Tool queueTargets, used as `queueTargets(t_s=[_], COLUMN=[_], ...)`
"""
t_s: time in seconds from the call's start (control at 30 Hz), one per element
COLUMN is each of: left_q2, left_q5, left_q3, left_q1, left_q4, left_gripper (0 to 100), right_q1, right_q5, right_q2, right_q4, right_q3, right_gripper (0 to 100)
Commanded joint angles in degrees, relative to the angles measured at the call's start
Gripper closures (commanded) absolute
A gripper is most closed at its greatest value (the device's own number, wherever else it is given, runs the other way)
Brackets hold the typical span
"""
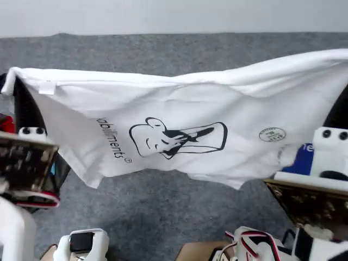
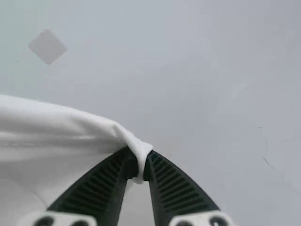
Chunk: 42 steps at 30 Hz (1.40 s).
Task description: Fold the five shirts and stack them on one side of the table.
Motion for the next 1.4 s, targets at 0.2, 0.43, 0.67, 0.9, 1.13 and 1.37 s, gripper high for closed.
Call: queueTargets(t_s=[0.2,0.43,0.67,0.9,1.13,1.37], left_q2=[-0.1,-0.1,0.4,0.2,0.5,0.5], left_q5=[-1.4,-1.5,-1.5,-1.5,-1.5,-1.5], left_q3=[-3.8,-12.3,-14.5,-1.2,19.0,39.7], left_q1=[-0.2,-0.2,-0.2,-0.2,-0.2,-0.2], left_q4=[-2.3,2.3,7.4,7.9,-1.8,-20.9], left_gripper=[99,99,99,99,99,99], right_q1=[0.8,0.8,0.9,0.6,-1.4,-5.3], right_q5=[0.2,0.5,0.6,0.3,0.2,0.2], right_q2=[-4.3,-9.5,-8.0,0.6,14.0,28.1], right_q4=[0.3,5.1,8.7,12.6,12.6,12.7], right_q3=[0.4,0.4,0.4,0.4,0.5,0.4], right_gripper=[98.7,98.7,98.7,98.7,98.7,98.7])
